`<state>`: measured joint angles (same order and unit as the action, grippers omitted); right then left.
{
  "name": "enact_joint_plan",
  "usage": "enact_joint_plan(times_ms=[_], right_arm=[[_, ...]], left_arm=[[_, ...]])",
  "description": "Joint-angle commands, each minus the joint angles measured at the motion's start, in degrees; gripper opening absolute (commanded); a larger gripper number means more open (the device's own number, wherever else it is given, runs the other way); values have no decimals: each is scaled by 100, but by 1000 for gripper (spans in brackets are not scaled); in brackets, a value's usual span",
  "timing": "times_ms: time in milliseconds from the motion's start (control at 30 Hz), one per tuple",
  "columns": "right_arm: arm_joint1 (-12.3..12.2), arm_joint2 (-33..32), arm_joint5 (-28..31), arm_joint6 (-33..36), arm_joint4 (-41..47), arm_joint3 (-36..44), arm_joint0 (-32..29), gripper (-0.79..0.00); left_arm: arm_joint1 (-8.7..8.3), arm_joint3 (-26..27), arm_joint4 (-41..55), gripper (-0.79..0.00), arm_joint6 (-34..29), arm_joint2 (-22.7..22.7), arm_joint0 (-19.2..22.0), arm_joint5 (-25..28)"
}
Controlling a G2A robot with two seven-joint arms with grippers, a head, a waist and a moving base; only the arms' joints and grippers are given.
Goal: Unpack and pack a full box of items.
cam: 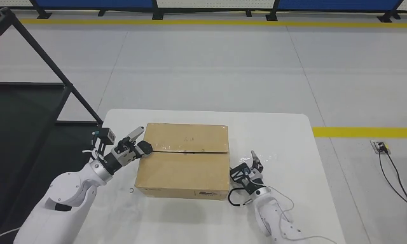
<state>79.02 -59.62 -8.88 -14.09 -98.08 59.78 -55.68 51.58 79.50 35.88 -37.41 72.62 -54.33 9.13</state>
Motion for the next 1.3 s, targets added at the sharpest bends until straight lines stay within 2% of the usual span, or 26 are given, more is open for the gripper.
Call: enact_joint_plan(times_ms=[0,233,567,800,900,1100,1267], right_arm=[[14,20,-53,-33,-30,-46,-3,0],[102,105,-112,-60,19,-294,176,0],[236,19,-1341,-644,189,-400,124,0],[250,-335,-1912,-1667,534,-472,10,0],[245,-461,-1991,-1896,576,-544,28,0],[236,-627,-1903,-1915,580,-605,87,0],[239,-724,-2004,-2057,592,-283,-47,0]], left_arm=[[0,0,0,0,0,0,0,0],[0,0,0,0,0,0,0,0],[0,0,0,0,0,0,0,0],[0,0,0,0,0,0,0,0],[0,0,0,0,0,0,0,0],[0,0,0,0,0,0,0,0],[0,0,0,0,0,0,0,0]])
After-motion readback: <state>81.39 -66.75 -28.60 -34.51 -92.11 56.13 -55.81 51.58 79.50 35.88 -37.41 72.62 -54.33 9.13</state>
